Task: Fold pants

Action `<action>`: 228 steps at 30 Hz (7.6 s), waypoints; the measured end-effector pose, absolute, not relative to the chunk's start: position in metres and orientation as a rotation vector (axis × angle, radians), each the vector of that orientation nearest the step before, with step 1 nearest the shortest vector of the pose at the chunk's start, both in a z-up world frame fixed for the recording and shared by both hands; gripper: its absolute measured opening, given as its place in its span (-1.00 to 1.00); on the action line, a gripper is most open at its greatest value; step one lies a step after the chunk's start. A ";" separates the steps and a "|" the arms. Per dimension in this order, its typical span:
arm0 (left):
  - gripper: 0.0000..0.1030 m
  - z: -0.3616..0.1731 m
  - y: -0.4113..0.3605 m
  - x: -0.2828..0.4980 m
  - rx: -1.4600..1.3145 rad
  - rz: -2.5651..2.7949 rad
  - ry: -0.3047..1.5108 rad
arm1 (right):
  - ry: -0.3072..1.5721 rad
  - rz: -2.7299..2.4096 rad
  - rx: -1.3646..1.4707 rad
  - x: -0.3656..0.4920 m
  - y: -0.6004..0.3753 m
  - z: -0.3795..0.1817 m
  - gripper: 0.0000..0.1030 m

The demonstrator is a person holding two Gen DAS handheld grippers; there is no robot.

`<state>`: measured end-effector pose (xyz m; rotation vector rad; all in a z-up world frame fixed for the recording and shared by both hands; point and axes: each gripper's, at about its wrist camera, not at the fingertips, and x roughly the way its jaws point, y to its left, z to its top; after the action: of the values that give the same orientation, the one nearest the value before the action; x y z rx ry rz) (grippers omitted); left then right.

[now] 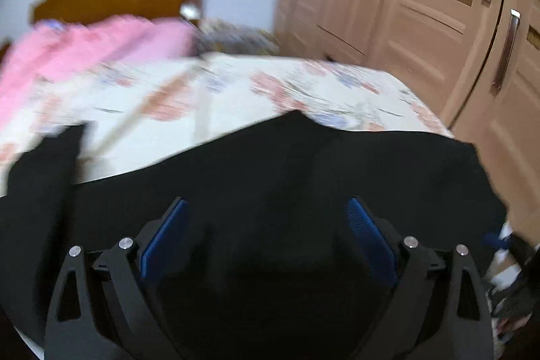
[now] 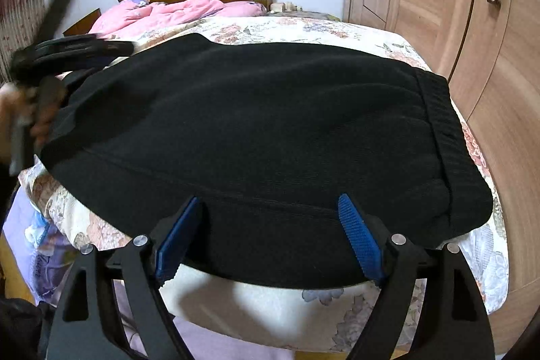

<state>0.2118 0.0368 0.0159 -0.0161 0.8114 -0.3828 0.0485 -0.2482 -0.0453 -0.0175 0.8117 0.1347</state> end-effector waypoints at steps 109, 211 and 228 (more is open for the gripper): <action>0.96 -0.017 0.349 0.139 -0.768 0.169 0.212 | 0.905 1.166 -0.466 0.308 0.148 -0.037 -0.23; 0.96 -0.023 -0.011 0.309 -0.102 -0.443 0.841 | 0.940 0.194 -0.091 0.189 -0.252 -0.060 0.92; 0.96 0.034 0.065 0.255 -0.025 -0.179 0.688 | 0.936 0.259 -0.142 0.202 -0.176 -0.011 0.91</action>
<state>0.2551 0.0652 0.0339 -0.0253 0.6884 -0.1785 0.2019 -0.1761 -0.0107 -0.1416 0.9360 0.2594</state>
